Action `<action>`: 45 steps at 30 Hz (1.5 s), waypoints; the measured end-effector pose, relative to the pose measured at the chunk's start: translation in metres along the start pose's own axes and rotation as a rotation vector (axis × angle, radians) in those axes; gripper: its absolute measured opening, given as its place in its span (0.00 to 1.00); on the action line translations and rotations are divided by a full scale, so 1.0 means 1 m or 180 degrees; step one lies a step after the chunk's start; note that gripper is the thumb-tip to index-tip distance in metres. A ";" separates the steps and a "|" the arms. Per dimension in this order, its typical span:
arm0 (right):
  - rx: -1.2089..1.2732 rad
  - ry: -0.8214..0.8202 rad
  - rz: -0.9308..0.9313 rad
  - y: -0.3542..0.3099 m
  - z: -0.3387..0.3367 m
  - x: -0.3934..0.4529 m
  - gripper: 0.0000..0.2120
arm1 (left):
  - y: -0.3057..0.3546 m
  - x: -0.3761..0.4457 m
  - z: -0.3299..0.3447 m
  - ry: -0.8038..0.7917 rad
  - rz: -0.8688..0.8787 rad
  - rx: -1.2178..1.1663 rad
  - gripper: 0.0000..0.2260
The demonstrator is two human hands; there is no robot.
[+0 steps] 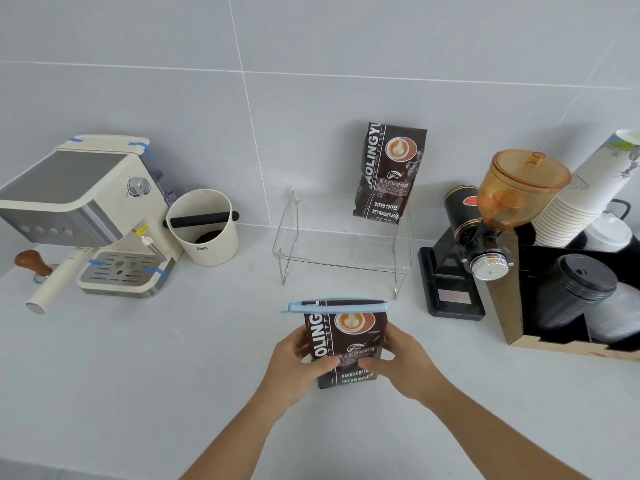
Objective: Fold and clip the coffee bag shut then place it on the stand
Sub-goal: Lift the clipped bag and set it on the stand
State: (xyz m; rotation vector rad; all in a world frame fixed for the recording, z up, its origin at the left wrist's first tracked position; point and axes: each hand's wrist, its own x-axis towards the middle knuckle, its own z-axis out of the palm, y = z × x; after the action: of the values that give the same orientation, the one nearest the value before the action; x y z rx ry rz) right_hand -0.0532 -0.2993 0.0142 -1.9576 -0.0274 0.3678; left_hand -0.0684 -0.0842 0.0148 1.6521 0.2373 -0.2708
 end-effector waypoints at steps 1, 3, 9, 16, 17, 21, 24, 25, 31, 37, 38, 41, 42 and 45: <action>-0.0011 0.0016 -0.0015 -0.007 -0.002 0.001 0.28 | 0.007 0.001 -0.002 0.0007 0.0043 0.0017 0.20; 0.0012 0.0069 -0.0073 -0.020 -0.006 0.004 0.27 | 0.024 0.004 -0.007 0.0010 0.0141 0.0006 0.20; 0.0143 0.0273 -0.0286 -0.067 -0.018 0.013 0.26 | 0.077 0.013 -0.022 -0.0060 0.0325 -0.0180 0.26; 0.0373 0.0480 -0.0558 -0.124 -0.032 0.030 0.26 | 0.129 0.024 -0.031 0.0309 0.0752 -0.0301 0.23; 0.0390 0.0487 -0.0601 -0.132 -0.034 0.034 0.26 | 0.134 0.025 -0.033 0.0387 0.0834 -0.0295 0.22; 0.0560 0.0502 -0.0725 -0.160 -0.038 0.053 0.25 | 0.157 0.037 -0.040 0.0588 0.1081 -0.0424 0.21; 0.0657 0.0557 -0.0742 -0.175 -0.039 0.069 0.24 | 0.172 0.050 -0.044 0.0653 0.1250 -0.0389 0.19; 0.0660 0.0615 -0.0792 -0.183 -0.041 0.076 0.24 | 0.180 0.056 -0.047 0.0678 0.1311 -0.0365 0.18; 0.0569 0.0887 -0.0925 -0.212 -0.046 0.108 0.22 | 0.211 0.092 -0.054 0.0709 0.1508 -0.0244 0.15; 0.0428 0.0909 -0.0711 -0.209 -0.040 0.140 0.21 | 0.202 0.126 -0.060 0.0677 0.1427 -0.0209 0.11; 0.0404 0.0923 -0.0656 -0.206 -0.039 0.146 0.20 | 0.200 0.132 -0.061 0.0682 0.1381 -0.0213 0.11; 0.0353 0.0965 -0.0557 -0.200 -0.035 0.164 0.18 | 0.196 0.153 -0.062 0.0635 0.1253 -0.0194 0.12; 0.0349 0.0973 -0.0529 -0.197 -0.034 0.174 0.18 | 0.195 0.164 -0.063 0.0600 0.1212 -0.0180 0.12; 0.0322 0.1029 -0.0452 -0.191 -0.031 0.189 0.19 | 0.194 0.182 -0.063 0.0560 0.1175 -0.0080 0.12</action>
State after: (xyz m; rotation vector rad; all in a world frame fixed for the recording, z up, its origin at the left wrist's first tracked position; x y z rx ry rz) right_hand 0.1636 -0.2139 0.1513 -1.8811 0.0597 -0.0420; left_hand 0.1670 -0.0418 0.1461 1.6608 0.0636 0.1565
